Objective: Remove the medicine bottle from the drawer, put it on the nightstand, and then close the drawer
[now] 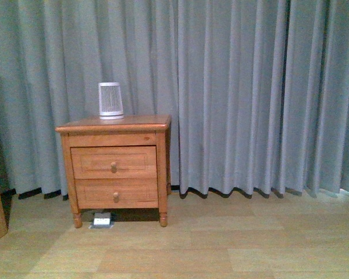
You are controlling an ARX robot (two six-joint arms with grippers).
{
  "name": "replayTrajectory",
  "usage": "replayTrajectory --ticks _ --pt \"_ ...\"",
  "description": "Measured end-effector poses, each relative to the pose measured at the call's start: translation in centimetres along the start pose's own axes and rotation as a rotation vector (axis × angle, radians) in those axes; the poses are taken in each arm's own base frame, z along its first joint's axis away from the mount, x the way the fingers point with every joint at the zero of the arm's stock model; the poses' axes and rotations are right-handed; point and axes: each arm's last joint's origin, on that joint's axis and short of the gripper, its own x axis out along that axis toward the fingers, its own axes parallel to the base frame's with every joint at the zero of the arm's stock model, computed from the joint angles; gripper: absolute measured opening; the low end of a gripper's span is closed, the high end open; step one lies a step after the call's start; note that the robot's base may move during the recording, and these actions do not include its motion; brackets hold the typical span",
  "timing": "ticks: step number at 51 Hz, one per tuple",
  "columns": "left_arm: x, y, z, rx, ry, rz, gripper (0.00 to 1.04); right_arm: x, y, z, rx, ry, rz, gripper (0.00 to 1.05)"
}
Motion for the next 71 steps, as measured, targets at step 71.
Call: replayTrajectory --ticks 71 --pt "0.00 0.00 0.00 0.000 0.000 0.000 0.98 0.00 0.00 0.00 0.000 0.000 0.000 0.98"
